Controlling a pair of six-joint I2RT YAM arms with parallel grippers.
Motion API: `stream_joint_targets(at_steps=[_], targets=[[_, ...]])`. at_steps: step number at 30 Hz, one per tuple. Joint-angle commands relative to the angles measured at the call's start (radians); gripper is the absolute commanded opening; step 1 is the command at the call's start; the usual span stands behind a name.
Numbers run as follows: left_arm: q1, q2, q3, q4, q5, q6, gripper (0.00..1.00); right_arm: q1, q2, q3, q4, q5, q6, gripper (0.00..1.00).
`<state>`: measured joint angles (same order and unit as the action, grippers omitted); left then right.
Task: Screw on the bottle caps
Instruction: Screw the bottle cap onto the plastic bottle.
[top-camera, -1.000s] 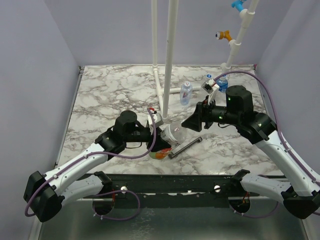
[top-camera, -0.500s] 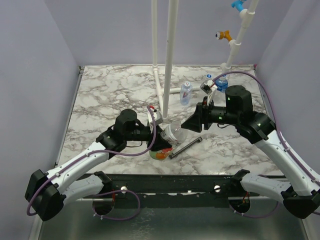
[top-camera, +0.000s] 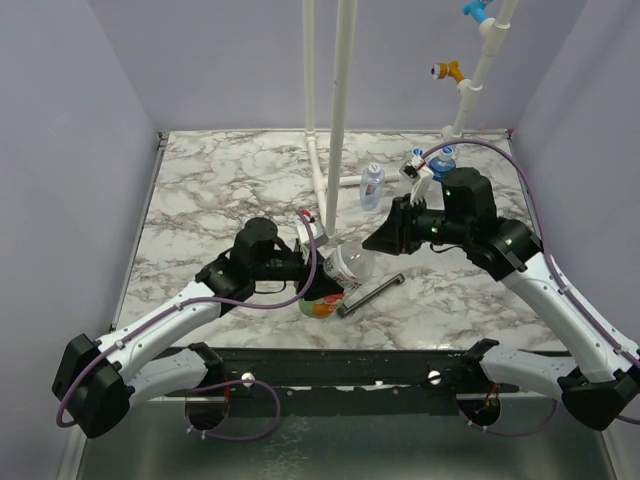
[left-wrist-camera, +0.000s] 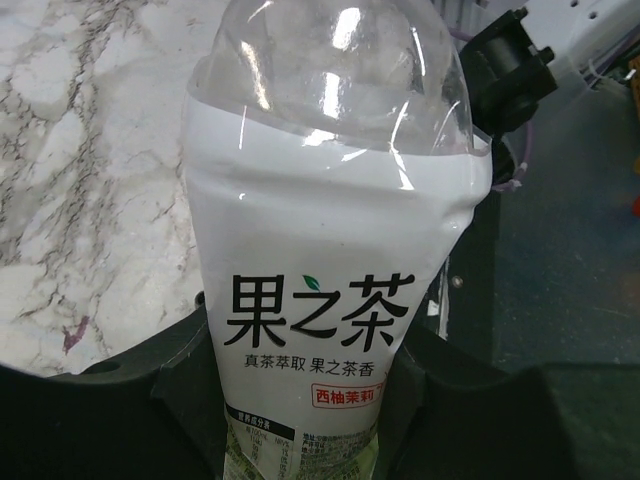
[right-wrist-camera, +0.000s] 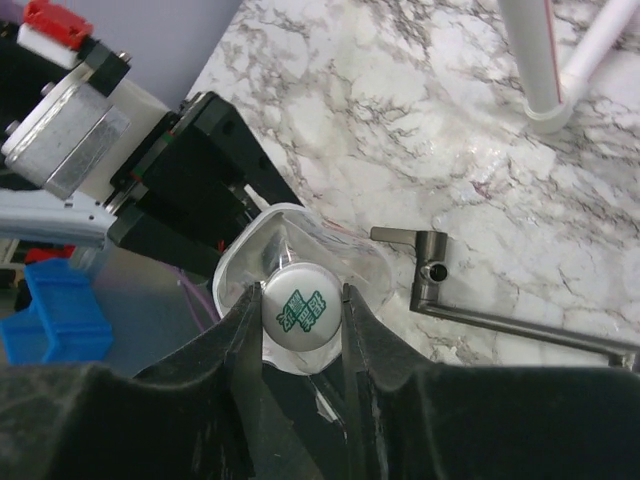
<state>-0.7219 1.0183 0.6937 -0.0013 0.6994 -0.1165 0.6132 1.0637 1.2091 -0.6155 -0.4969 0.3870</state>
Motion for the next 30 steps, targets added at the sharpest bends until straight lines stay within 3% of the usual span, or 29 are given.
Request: stream_joint_targets(at_steps=[1, 6, 14, 20, 22, 25, 27, 30], targets=[[-0.001, 0.032, 0.061, 0.004, -0.247, -0.005, 0.0, 0.009, 0.074, 0.05, -0.105, 0.051, 0.195, 0.12], [-0.071, 0.024, 0.102, 0.003, -0.509, 0.05, 0.0, 0.009, 0.08, -0.003, -0.09, 0.09, 0.366, 0.1], [-0.316, 0.045, 0.135, 0.051, -0.993, 0.255, 0.0, 0.01, 0.073, -0.112, -0.021, 0.105, 0.517, 0.1], [-0.414, 0.082, 0.142, 0.147, -1.198, 0.357, 0.0, 0.009, 0.058, -0.18, 0.036, 0.116, 0.61, 0.11], [-0.421, 0.094, 0.146, 0.143, -1.18, 0.369, 0.0, 0.009, 0.052, -0.193, 0.054, 0.123, 0.631, 0.21], [-0.421, 0.102, 0.144, 0.092, -1.123, 0.376, 0.0, 0.009, 0.02, -0.151, 0.021, 0.209, 0.619, 0.67], [-0.419, 0.112, 0.144, 0.045, -1.074, 0.396, 0.0, 0.009, -0.025, -0.102, -0.01, 0.328, 0.595, 0.88], [-0.393, 0.138, 0.124, 0.044, -0.99, 0.425, 0.0, 0.01, -0.113, -0.053, -0.035, 0.485, 0.557, 0.96]])
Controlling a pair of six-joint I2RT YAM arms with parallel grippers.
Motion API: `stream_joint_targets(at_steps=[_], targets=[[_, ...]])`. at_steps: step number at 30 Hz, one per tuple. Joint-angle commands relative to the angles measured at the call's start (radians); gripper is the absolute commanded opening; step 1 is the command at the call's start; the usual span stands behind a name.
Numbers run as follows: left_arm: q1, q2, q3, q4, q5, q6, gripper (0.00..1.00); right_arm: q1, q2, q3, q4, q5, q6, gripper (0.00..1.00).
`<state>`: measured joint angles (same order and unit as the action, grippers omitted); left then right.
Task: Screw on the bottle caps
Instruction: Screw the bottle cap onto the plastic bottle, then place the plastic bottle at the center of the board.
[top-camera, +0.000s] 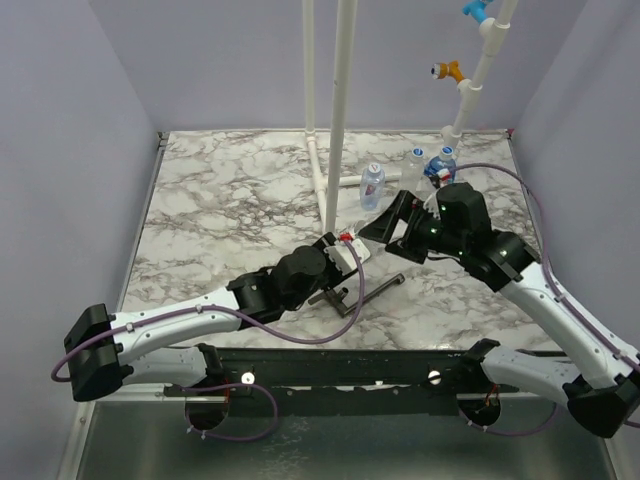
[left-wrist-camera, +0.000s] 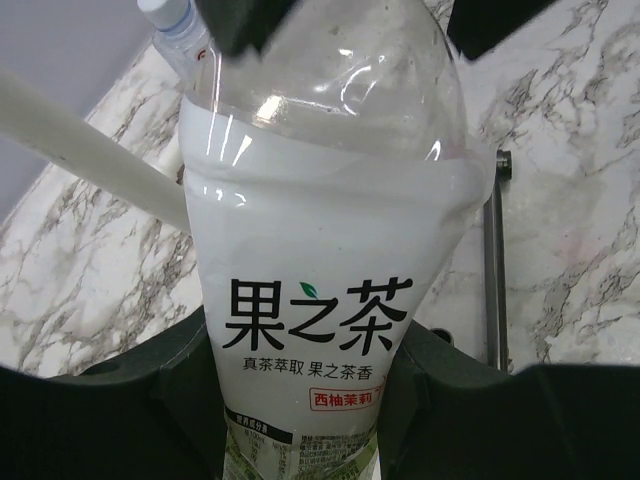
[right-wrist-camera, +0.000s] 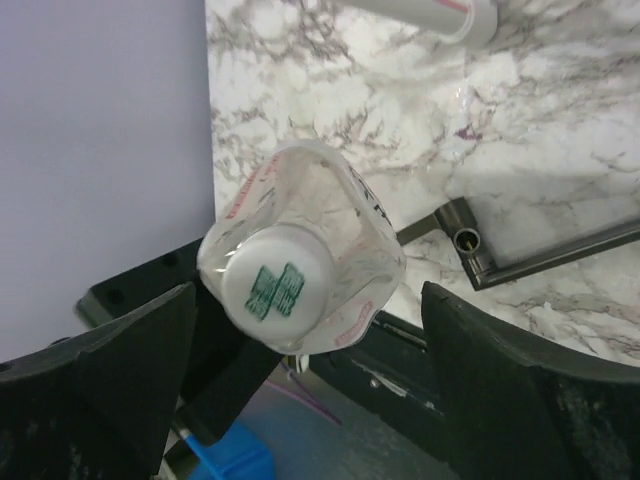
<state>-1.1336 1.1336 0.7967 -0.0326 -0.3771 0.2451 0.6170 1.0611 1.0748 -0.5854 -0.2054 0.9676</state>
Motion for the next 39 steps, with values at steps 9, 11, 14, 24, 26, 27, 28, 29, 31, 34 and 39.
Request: stream_joint_targets(at_steps=[9, 11, 14, 24, 26, 27, 28, 29, 31, 34, 39], targets=[[0.08, 0.332, 0.263, 0.069, 0.268, -0.095, 0.0, 0.005, -0.404, 0.034, -0.003, 0.589, -0.096, 0.99], [0.081, 0.427, 0.33, 0.075, 0.28, -0.099, 0.03, 0.005, -0.427, 0.029, 0.038, 0.603, -0.14, 0.99], [0.095, 0.555, 0.43, 0.057, 0.273, -0.124, 0.01, 0.004, -0.416, 0.047, 0.052, 0.582, -0.176, 0.99], [0.129, 0.556, 0.173, 0.632, 0.288, -0.214, 0.0, 0.005, -0.212, 0.103, -0.148, 0.682, -0.238, 1.0], [0.129, 0.557, 0.132, 0.712, 0.28, -0.201, 0.0, 0.004, -0.129, 0.135, -0.177, 0.672, -0.261, 1.0], [0.127, 0.559, 0.115, 0.748, 0.274, -0.191, 0.0, 0.004, -0.091, 0.153, -0.188, 0.663, -0.269, 1.0], [0.129, 0.562, 0.101, 0.777, 0.264, -0.188, 0.0, 0.003, -0.055, 0.173, -0.186, 0.644, -0.285, 0.99], [0.128, 0.564, 0.091, 0.796, 0.254, -0.187, 0.0, 0.003, -0.03, 0.194, -0.19, 0.628, -0.291, 0.98], [0.129, 0.57, 0.071, 0.846, 0.246, -0.181, 0.0, 0.0, 0.024, 0.226, -0.206, 0.609, -0.298, 0.94], [0.128, 0.575, 0.048, 0.899, 0.233, -0.181, 0.0, -0.045, 0.077, 0.252, -0.227, 0.553, -0.314, 0.85], [0.129, 0.576, 0.024, 0.947, 0.222, -0.182, 0.0, -0.062, 0.103, 0.266, -0.234, 0.526, -0.325, 0.77]])
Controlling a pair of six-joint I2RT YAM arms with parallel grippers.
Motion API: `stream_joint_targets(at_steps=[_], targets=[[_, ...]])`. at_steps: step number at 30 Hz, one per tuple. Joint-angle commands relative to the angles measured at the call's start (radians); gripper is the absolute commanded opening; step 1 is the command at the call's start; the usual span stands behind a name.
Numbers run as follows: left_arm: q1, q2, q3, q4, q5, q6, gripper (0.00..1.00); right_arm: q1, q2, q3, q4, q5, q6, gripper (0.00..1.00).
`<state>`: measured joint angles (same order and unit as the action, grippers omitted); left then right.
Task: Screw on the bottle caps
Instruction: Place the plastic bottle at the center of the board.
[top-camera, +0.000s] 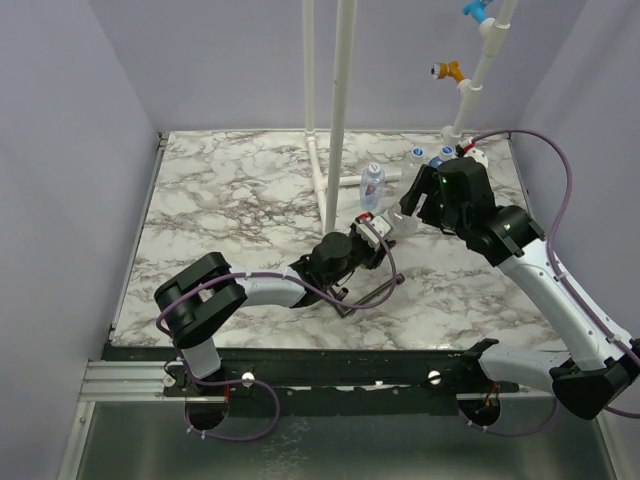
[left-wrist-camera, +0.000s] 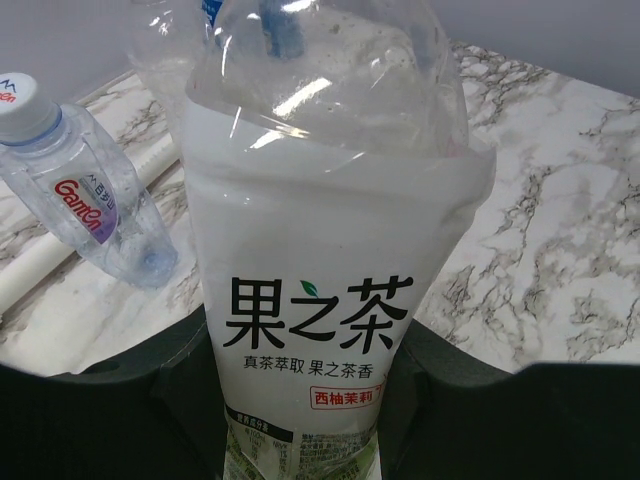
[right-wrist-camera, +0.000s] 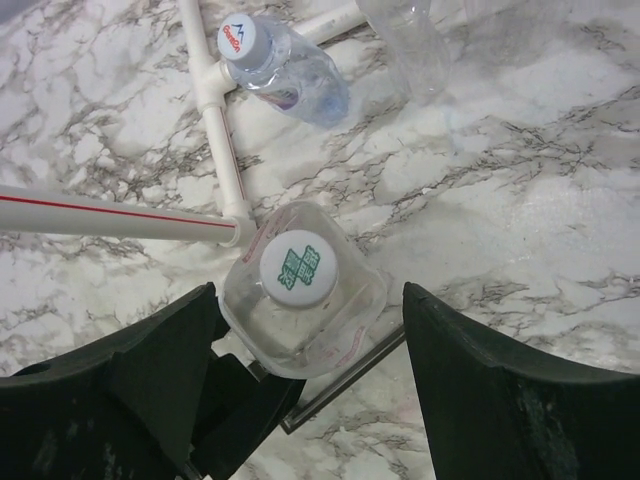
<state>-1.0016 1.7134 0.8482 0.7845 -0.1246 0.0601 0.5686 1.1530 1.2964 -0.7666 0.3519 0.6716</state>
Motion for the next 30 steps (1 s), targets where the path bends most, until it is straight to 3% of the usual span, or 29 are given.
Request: stream_joint_targets(at_steps=[1, 16, 25, 27, 28, 29, 30], targets=[[-0.003, -0.007, -0.031, 0.139, -0.029, 0.001, 0.0, -0.017, 0.014, 0.039, -0.051, -0.034, -0.03, 0.76], [-0.003, -0.014, -0.062, 0.178, -0.012, -0.011, 0.0, -0.034, 0.053, 0.002, 0.022, -0.084, -0.035, 0.58], [-0.004, -0.012, -0.075, 0.193, -0.015, -0.023, 0.0, -0.041, 0.072, -0.015, 0.064, -0.095, -0.06, 0.16], [-0.004, -0.01, -0.077, 0.193, -0.023, -0.032, 0.06, -0.041, 0.072, -0.02, 0.078, -0.091, -0.074, 0.07], [-0.002, -0.007, -0.077, 0.193, -0.028, -0.036, 0.14, -0.041, 0.069, -0.026, 0.091, -0.086, -0.084, 0.03], [-0.004, -0.006, -0.075, 0.193, -0.035, -0.042, 0.3, -0.041, 0.066, -0.032, 0.101, -0.08, -0.093, 0.0], [-0.002, -0.005, -0.075, 0.192, -0.039, -0.044, 0.37, -0.041, 0.065, -0.037, 0.11, -0.073, -0.102, 0.0]])
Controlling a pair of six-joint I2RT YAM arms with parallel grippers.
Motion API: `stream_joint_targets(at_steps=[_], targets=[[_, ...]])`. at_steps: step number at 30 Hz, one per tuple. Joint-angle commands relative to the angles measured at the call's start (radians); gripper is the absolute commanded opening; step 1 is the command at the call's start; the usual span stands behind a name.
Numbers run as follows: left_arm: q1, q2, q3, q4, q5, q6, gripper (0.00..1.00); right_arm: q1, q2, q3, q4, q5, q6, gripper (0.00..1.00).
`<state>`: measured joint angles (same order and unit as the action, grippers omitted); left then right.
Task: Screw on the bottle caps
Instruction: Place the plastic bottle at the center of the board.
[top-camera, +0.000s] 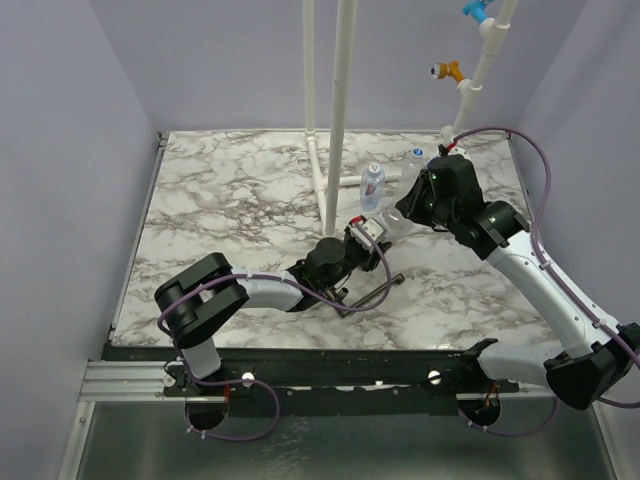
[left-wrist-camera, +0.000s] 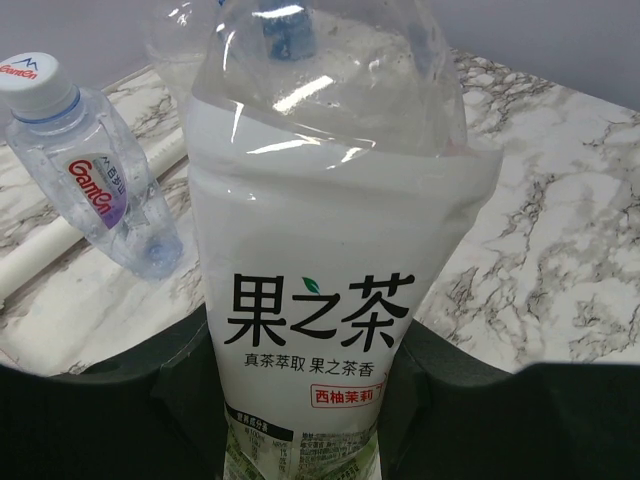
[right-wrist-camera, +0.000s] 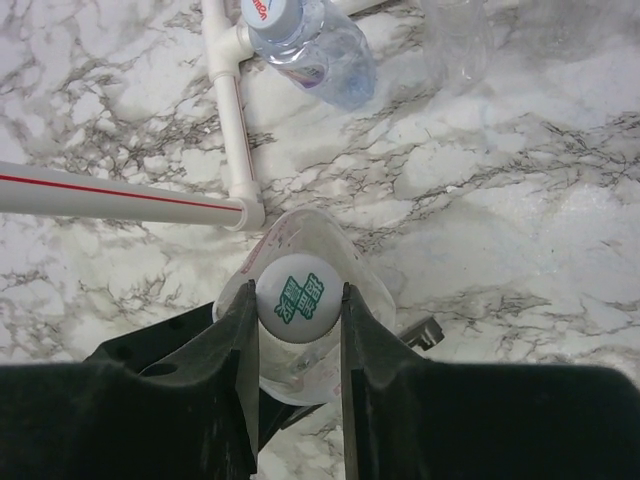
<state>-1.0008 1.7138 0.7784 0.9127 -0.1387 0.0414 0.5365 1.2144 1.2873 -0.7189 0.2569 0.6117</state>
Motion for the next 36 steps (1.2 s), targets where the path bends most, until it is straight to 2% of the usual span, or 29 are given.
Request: stream_joint_targets(at_steps=[1, 3, 4, 5, 11, 20, 25, 31, 36], targets=[[-0.003, -0.005, -0.006, 0.063, -0.029, -0.026, 0.45, -0.009, 0.002, -0.03, 0.068, 0.027, -0.047, 0.0], [-0.004, -0.006, -0.007, 0.063, -0.043, -0.034, 0.65, -0.009, -0.002, -0.043, 0.092, 0.03, -0.062, 0.0], [-0.003, -0.006, -0.007, 0.059, -0.049, -0.036, 0.79, -0.009, -0.003, -0.048, 0.107, 0.033, -0.07, 0.0], [-0.003, -0.009, -0.005, 0.05, -0.053, -0.037, 0.97, -0.009, -0.004, -0.051, 0.117, 0.037, -0.081, 0.0], [0.001, -0.072, -0.002, -0.058, -0.039, -0.086, 0.99, -0.009, -0.012, -0.08, 0.195, 0.106, -0.151, 0.0], [0.024, -0.217, 0.089, -0.49, -0.093, -0.267, 0.99, -0.006, 0.011, -0.16, 0.357, 0.167, -0.323, 0.0], [0.036, -0.312, 0.087, -0.609, -0.061, -0.327, 0.99, 0.006, 0.017, -0.231, 0.476, 0.202, -0.4, 0.0], [0.064, -0.436, 0.096, -0.771, -0.06, -0.375, 0.99, 0.02, 0.082, -0.234, 0.496, 0.205, -0.425, 0.0], [0.084, -0.522, 0.102, -0.866, -0.092, -0.38, 0.99, 0.026, 0.106, -0.232, 0.492, 0.202, -0.417, 0.1]])
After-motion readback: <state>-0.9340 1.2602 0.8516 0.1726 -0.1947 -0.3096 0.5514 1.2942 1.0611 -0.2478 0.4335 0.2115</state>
